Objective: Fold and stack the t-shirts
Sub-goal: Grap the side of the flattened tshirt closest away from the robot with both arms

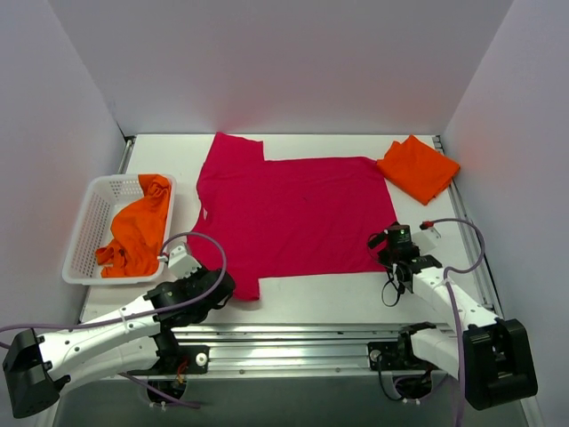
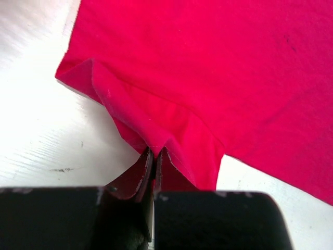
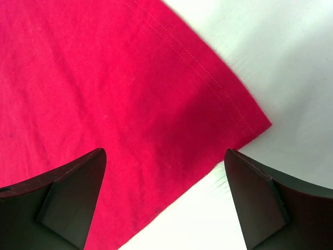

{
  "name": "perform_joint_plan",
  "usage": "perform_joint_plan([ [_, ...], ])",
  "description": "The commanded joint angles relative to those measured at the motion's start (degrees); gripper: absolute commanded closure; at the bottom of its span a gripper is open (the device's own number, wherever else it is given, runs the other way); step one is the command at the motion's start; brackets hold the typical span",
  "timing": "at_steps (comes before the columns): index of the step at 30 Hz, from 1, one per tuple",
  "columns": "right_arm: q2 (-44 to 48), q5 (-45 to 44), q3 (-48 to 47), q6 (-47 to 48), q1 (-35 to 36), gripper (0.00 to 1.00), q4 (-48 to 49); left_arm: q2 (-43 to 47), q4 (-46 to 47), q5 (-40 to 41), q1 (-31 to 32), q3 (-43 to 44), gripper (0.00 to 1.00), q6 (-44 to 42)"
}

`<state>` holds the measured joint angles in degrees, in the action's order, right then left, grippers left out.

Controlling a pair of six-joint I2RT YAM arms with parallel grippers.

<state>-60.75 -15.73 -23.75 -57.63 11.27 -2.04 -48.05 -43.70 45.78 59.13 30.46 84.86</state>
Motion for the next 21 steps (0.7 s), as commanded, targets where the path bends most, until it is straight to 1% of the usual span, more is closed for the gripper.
perform_joint_plan([
  [1, 2.5, 0.1, 0.4, -2.1, -0.2, 0.08, -3.7, 2.6, 4.6, -1.1, -2.5, -1.6, 0.98, -5.2],
  [5, 2.0, -1.6, -0.5, -2.3, -0.2, 0.09, -5.4, 3.6, 7.3, -3.1, -5.1, -3.3, 0.98, -8.0],
  [9, 1.3, -4.2, -1.6, -2.3, -0.3, 0.09, -9.4, 3.1, 9.3, -5.0, -6.7, -3.7, 0.98, -10.2],
  [14, 4.0, -6.5, -2.0, -4.1, -1.1, 0.09, -14.7, 2.4, 11.4, -6.0, -7.9, -4.1, 0.98, -11.4],
  [17, 5.2, -6.7, -1.3, -4.4, -2.3, 0.09, -14.1, 1.8, 13.1, -6.7, -8.4, -4.8, 0.98, -12.0],
  [20, 3.4, -5.6, -0.8, -3.2, -3.8, 0.10, -12.2, 1.2, 14.7, -7.6, -9.8, -5.1, 0.98, -13.1],
  [21, 2.6, -4.9, -0.5, -2.7, -5.4, 0.10, -10.6, 0.8, 15.2, -8.3, -10.6, -5.1, 0.98, -13.6],
])
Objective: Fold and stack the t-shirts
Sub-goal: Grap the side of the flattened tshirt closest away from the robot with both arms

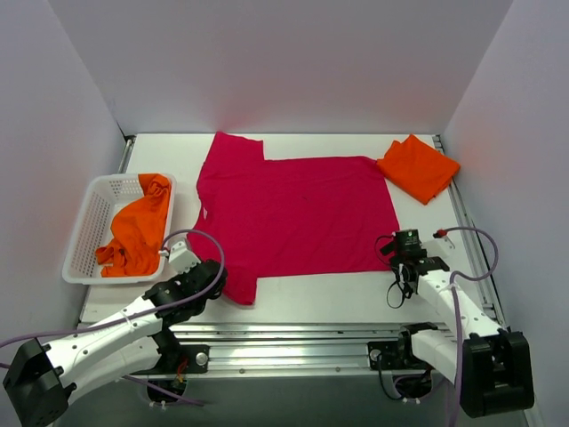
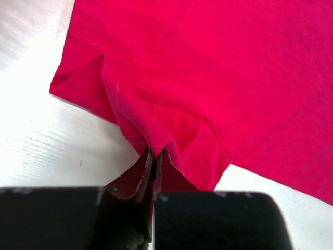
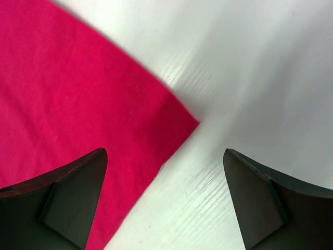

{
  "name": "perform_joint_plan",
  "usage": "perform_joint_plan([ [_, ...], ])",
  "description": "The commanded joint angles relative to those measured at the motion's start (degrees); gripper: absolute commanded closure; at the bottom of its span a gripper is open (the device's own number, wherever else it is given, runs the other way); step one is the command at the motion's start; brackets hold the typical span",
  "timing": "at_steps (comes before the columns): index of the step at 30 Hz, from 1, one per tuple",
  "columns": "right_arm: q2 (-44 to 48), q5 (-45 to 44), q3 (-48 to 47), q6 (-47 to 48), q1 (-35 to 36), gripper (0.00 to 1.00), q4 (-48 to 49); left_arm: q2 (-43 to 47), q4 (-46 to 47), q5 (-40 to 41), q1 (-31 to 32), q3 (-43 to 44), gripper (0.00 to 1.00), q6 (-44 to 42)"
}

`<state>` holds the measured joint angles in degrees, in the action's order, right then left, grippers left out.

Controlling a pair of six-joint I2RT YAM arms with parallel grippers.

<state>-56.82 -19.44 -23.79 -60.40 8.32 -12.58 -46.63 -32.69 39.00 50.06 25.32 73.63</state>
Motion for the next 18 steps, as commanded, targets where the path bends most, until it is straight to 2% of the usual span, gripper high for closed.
perform_joint_plan([
  [1, -3.5, -0.3, 0.0, 0.8, -3.3, 0.11, 0.9, -0.8, 4.5, -1.9, -1.8, -0.1, 0.98, -2.6],
  [3, -5.5, 2.5, 0.7, 2.2, -5.2, 0.12, 4.1, -1.1, 5.3, -2.4, -2.3, -0.4, 0.98, -3.3],
  [5, -8.0, 4.6, 1.3, 2.7, -5.8, 0.18, 6.0, -1.1, 5.6, -2.8, -3.0, -0.5, 0.98, -3.6],
  [9, -10.2, 5.0, 1.2, 3.1, -5.9, 0.25, 8.2, -1.3, 6.4, -3.2, -3.7, -1.0, 0.98, -4.1],
  [15, -8.6, 4.2, 1.6, 3.1, -5.9, 0.50, 7.7, -1.9, 7.5, -4.1, -4.8, -1.3, 0.98, -4.6],
  [17, -8.0, 4.1, 1.6, 3.2, -5.9, 0.55, 7.5, -2.2, 7.6, -4.3, -4.9, -1.2, 0.98, -4.6],
  [18, -7.5, 3.9, 1.7, 3.1, -5.8, 0.65, 7.3, -2.4, 7.6, -4.4, -5.0, -1.2, 0.98, -4.6],
])
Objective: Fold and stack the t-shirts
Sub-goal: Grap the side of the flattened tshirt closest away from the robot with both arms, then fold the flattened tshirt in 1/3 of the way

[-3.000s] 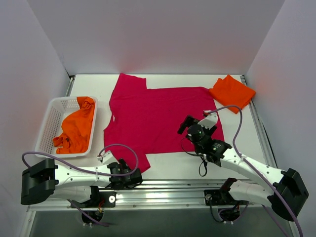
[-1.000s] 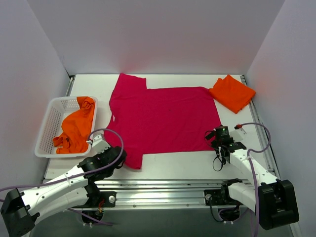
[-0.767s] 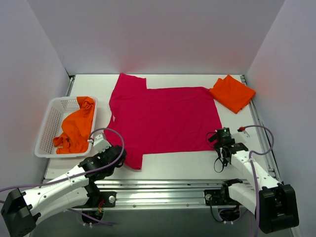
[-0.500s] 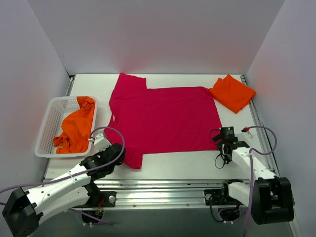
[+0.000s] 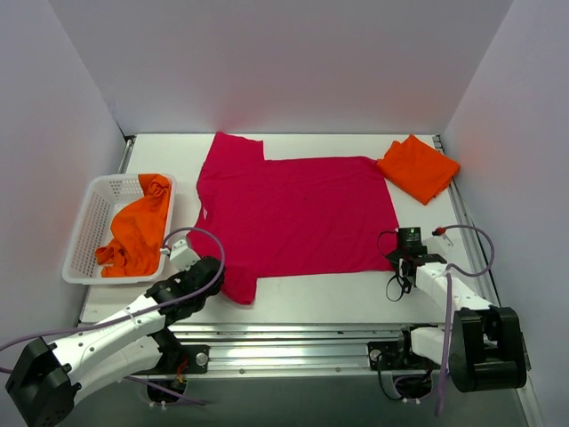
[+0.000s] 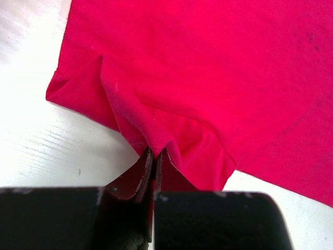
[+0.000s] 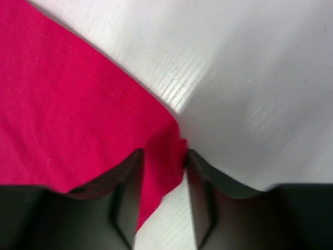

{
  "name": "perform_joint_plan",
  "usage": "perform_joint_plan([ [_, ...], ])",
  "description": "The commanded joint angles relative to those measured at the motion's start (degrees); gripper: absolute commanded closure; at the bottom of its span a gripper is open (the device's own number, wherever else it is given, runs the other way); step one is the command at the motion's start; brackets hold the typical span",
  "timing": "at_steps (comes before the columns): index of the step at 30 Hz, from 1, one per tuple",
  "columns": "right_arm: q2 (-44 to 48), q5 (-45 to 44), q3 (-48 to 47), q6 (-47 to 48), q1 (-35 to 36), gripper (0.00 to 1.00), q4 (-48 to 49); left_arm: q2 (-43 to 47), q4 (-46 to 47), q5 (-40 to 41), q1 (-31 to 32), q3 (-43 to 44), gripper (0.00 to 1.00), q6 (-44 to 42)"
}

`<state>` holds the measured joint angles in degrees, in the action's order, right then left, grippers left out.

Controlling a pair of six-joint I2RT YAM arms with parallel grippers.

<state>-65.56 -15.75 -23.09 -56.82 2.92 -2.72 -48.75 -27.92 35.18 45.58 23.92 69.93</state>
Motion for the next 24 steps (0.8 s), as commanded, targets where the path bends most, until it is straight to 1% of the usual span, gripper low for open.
perform_joint_plan([
  [1, 1.5, -0.2, 1.0, -0.7, -0.5, 0.70, -2.8, -0.4, 2.8, -0.5, -0.6, 0.2, 0.98, -0.9],
  [2, 1.9, -0.3, 1.1, -0.7, -0.5, 0.73, -3.2, -0.4, 2.7, -0.6, -0.6, 0.3, 0.98, -1.0],
  [3, 2.7, -0.4, 1.3, -0.7, -0.5, 0.83, -3.3, -0.3, 2.5, -0.7, -0.6, 0.4, 0.98, -0.9],
  [4, 3.2, -0.5, 1.5, -0.8, -0.5, 0.90, -3.4, -0.3, 2.3, -0.7, -0.6, 0.6, 0.98, -0.9],
  [6, 4.8, -0.5, 1.8, -0.9, -0.5, 0.99, -4.0, 0.0, 1.6, -0.7, -0.7, 0.9, 0.98, -0.9],
  [11, 10.2, 3.6, 3.1, 1.3, -0.5, 1.00, -3.0, 0.7, -0.6, -1.2, -0.6, 2.6, 0.98, -1.5],
  [15, 17.4, 2.4, 3.5, 1.0, -0.5, 1.00, -5.3, 0.8, -2.9, -1.3, -0.6, 4.6, 0.98, -1.6],
  [18, 20.6, 1.3, 2.8, 1.2, -0.4, 1.00, -7.3, 1.3, -5.2, -1.7, -0.6, 6.2, 0.98, -1.6],
  [24, 21.8, 1.6, 0.9, 1.0, -0.4, 1.00, -6.4, 2.3, -9.4, -0.6, -0.5, 10.9, 0.98, -2.5],
])
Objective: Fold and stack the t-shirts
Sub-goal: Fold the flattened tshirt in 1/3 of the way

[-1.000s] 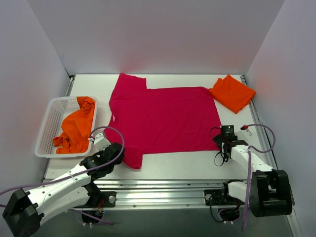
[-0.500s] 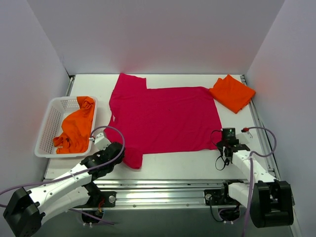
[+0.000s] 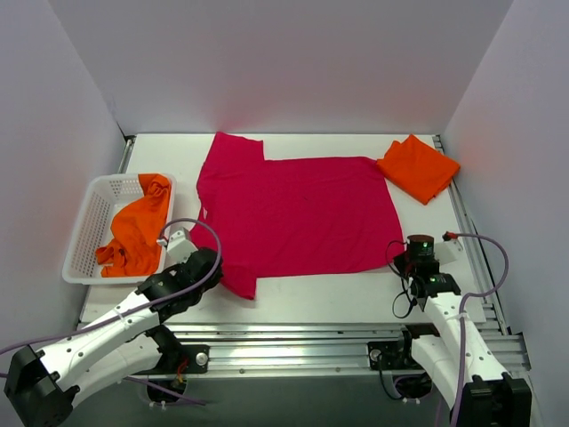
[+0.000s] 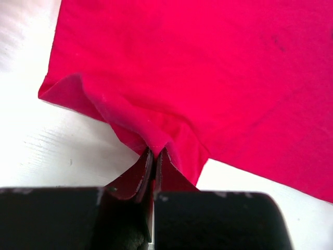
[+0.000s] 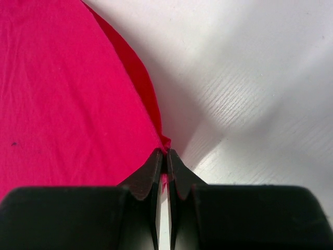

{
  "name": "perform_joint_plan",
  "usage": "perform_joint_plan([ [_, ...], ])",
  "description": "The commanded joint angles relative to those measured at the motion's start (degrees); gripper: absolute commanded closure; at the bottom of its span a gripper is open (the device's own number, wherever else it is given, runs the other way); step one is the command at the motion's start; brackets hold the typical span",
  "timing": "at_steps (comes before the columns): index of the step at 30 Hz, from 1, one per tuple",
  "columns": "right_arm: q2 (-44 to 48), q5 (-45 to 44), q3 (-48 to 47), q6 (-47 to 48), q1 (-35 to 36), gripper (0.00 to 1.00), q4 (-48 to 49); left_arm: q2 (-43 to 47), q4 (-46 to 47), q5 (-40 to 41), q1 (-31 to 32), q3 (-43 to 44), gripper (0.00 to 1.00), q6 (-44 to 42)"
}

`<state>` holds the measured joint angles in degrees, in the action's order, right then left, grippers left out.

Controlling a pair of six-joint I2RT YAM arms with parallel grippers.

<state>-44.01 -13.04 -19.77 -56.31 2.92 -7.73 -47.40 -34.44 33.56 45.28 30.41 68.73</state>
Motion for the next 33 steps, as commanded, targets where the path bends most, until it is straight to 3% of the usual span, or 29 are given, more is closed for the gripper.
perform_joint_plan([
  [1, 0.2, -1.0, -2.6, 0.5, -0.5, 1.00, -0.1, 0.6, -3.4, 1.3, -0.2, 6.0, 0.98, -1.6],
  [18, -15.6, -5.5, -14.7, -0.3, -0.5, 1.00, 10.8, -11.8, -1.4, 4.0, -2.8, 22.5, 0.98, -7.2],
  [33, -36.7, -6.1, -25.1, -2.9, -0.8, 1.00, 18.4, -29.0, 11.0, -7.3, -17.3, 28.1, 0.98, -15.0],
])
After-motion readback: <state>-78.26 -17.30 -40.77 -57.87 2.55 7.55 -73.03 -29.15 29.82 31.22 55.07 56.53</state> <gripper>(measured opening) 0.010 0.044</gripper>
